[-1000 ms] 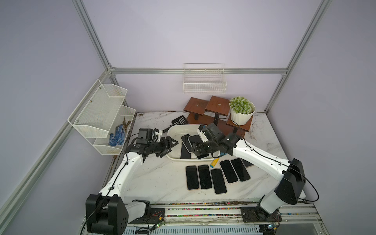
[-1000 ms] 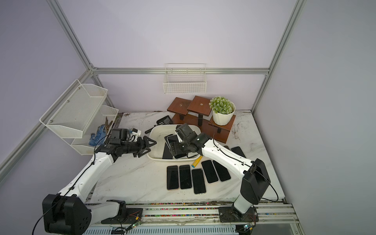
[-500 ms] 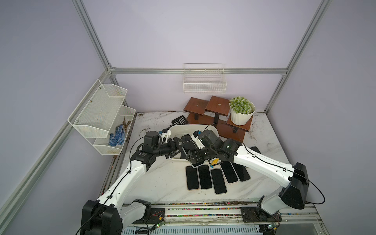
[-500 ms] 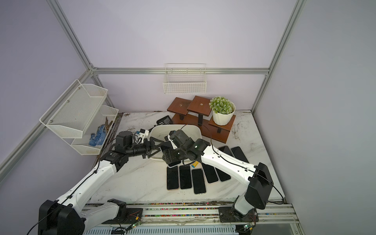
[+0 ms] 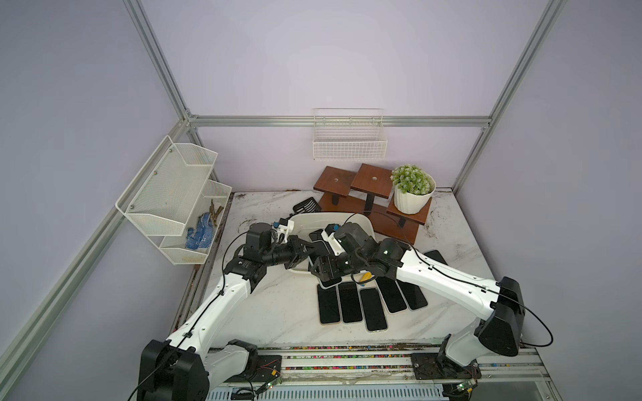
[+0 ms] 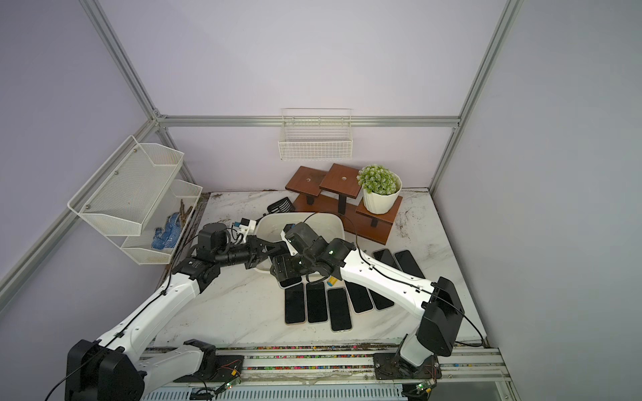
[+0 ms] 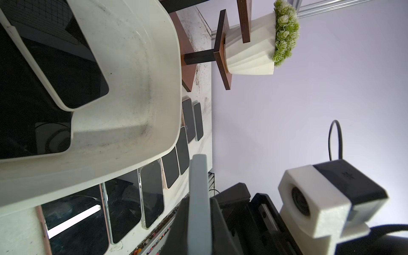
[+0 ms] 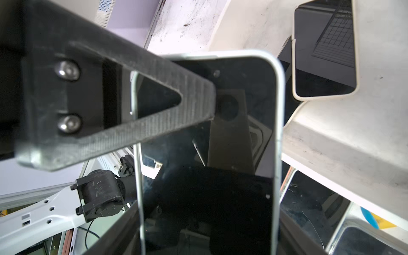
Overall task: Take the phone out of the storage box
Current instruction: Place the phone at the center of the board.
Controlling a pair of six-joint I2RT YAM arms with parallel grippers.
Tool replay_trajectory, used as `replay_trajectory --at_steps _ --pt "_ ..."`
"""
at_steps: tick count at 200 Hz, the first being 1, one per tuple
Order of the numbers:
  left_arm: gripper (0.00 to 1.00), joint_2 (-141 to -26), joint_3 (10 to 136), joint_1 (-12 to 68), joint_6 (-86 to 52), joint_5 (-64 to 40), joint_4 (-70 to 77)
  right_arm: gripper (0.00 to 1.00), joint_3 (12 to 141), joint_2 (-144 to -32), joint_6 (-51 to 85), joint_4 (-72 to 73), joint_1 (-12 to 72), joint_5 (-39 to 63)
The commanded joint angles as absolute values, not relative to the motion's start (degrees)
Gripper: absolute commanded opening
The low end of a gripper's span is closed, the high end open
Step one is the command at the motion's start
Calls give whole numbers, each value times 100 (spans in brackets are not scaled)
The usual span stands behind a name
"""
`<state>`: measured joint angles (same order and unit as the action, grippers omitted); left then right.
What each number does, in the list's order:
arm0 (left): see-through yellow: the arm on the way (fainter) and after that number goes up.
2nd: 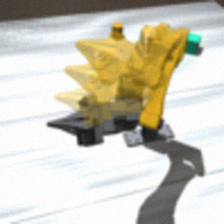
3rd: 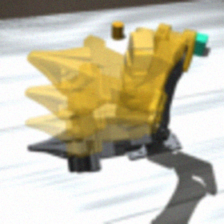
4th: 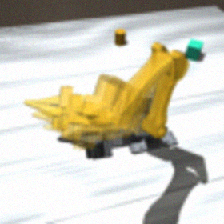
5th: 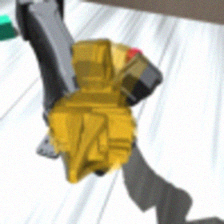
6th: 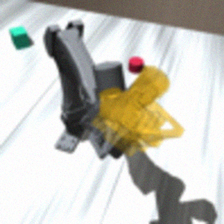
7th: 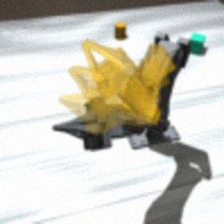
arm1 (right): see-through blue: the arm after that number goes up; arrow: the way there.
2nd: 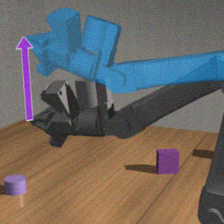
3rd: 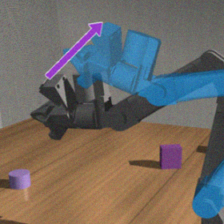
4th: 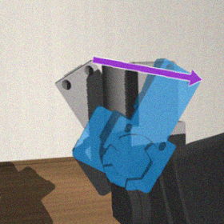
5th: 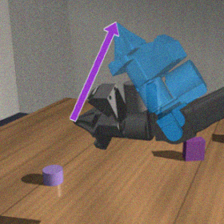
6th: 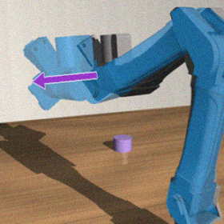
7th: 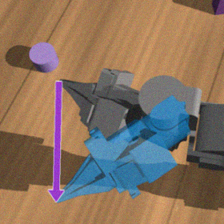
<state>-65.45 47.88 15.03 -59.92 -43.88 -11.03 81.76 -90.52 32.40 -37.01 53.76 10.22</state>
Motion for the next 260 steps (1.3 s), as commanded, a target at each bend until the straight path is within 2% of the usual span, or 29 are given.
replay_trajectory --at_steps 1,35,96,141,173,200,260 --pt "0 -6525 4975 1514 -5614 -4446 -1405 89 8296 -9036 3203 -3291 5415 992" --pt "0 -6381 5351 1473 -4266 -4144 -3197 100 8262 -8660 3052 -3329 5278 521" --pt "0 -5665 4954 1437 -3105 -3503 -4973 100 8333 -8576 2799 -3485 4551 798" --pt "0 -5677 4390 1434 -3153 -3247 -4961 100 8347 -8755 2657 -3519 4465 961" --pt "0 -6234 4541 1434 -3097 -2885 -4801 100 8395 -8789 2585 -3569 4456 1032" --pt "0 -6947 4588 1441 -2902 -2984 -4533 100 8377 -8772 2518 -3625 4448 987" --pt "0 -7767 4500 1452 -2861 -3168 -3758 100 8156 -8682 2504 -3668 4421 907"
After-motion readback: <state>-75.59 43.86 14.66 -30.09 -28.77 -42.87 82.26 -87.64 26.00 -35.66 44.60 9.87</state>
